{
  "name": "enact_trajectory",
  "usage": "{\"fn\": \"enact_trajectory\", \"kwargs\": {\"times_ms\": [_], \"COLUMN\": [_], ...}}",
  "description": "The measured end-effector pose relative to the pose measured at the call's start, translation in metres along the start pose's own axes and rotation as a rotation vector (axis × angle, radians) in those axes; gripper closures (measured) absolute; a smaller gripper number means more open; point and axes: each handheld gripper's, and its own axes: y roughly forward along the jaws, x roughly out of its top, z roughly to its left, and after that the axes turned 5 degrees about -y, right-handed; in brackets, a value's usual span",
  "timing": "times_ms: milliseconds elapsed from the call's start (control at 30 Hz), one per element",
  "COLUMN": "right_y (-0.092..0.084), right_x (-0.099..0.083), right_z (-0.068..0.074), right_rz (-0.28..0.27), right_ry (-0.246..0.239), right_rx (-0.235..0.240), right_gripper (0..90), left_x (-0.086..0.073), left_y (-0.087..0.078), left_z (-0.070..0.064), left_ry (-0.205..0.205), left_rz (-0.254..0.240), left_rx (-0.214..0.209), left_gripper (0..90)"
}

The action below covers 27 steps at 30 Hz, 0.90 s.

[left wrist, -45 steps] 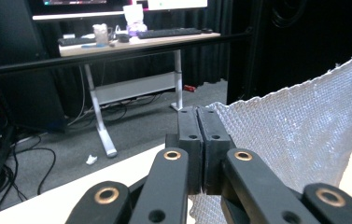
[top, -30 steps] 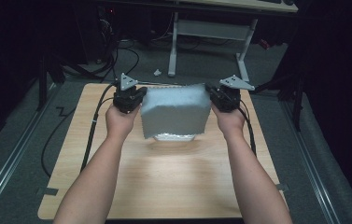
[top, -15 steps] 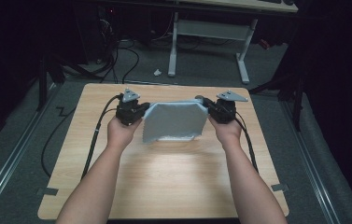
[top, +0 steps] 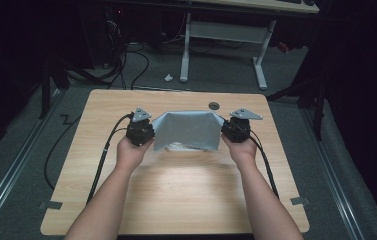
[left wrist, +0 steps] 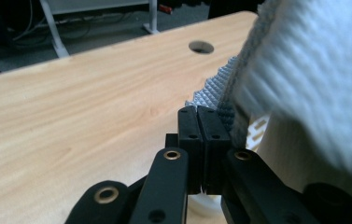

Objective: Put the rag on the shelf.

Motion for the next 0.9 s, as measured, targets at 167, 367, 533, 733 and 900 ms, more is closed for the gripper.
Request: {"fn": "enact_trajectory", "kwargs": {"times_ms": [167, 367, 533, 733, 900], "right_y": [0.004, 0.005, 0.005, 0.007, 0.004], "right_x": [-0.012, -0.02, -0.025, -0.032, -0.028], "right_z": [0.002, 0.003, 0.004, 0.005, 0.003], "right_rz": [0.012, 0.03, 0.028, 0.048, 0.032], "right_ry": [0.024, 0.029, 0.031, 0.032, 0.038], "right_rx": [0.011, 0.009, 0.01, 0.007, -0.001], "right_gripper": [89.6, 89.5, 89.5, 89.1, 84.1], "left_x": [-0.013, -0.02, -0.023, -0.025, -0.023], "left_y": [0.003, 0.006, 0.007, 0.005, -0.003], "left_z": [0.003, 0.003, 0.002, 0.003, 0.007], "left_ry": [-0.028, -0.042, -0.046, -0.051, -0.058], "left_rz": [0.006, 0.017, 0.017, 0.018, 0.001], "left_rx": [-0.017, -0.025, -0.028, -0.021, -0.01], "left_gripper": [88.7, 88.4, 87.9, 84.3, 74.2]}}
